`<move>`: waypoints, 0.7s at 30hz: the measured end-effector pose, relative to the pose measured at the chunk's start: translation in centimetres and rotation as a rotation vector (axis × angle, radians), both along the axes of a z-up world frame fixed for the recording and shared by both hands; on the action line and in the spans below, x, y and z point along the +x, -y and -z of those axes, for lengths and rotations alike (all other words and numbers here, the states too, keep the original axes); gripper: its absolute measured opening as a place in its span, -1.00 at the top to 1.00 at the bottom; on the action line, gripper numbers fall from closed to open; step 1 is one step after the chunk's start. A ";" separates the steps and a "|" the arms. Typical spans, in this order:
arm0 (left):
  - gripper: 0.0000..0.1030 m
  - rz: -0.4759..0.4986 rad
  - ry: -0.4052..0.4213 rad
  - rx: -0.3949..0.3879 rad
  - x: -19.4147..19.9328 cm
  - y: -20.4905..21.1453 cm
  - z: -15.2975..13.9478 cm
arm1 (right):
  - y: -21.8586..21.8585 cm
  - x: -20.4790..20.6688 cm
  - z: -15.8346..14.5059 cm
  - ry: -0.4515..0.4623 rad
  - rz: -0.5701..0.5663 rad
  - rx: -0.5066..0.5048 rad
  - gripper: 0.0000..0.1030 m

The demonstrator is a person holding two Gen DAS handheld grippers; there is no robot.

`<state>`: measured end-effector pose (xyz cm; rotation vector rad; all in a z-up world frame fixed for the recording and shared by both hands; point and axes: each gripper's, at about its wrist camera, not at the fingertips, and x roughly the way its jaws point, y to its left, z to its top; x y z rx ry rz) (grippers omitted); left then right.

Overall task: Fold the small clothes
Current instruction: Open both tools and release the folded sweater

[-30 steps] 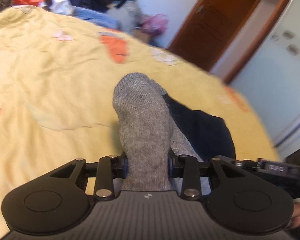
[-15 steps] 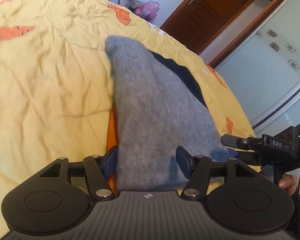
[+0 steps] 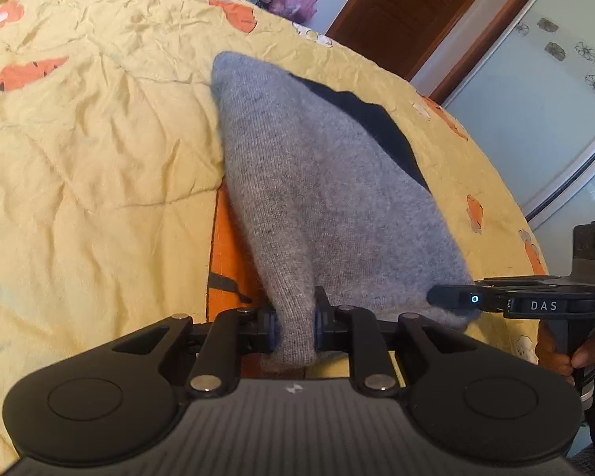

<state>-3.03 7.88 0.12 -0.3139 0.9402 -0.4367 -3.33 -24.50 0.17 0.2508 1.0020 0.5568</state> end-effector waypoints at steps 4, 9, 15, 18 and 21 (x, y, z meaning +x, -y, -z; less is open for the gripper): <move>-0.05 -0.012 0.129 0.136 -2.0 -0.4 -3.3 | 1.4 -0.4 -1.2 0.024 0.055 0.050 0.07; -0.91 -0.086 0.467 0.365 -1.9 2.7 -7.1 | 1.8 1.2 -5.3 0.235 0.233 -0.005 -0.13; -0.90 -0.130 0.352 0.428 5.0 8.0 -2.7 | -3.9 8.1 -5.2 0.305 0.306 -0.093 -0.39; -0.91 -0.122 0.331 0.452 5.5 9.0 -0.3 | -5.4 10.8 -3.2 0.235 0.305 -0.167 -0.38; -0.92 -0.152 0.317 0.349 5.4 7.5 1.1 | -5.2 11.5 -1.2 0.188 0.312 -0.154 -0.39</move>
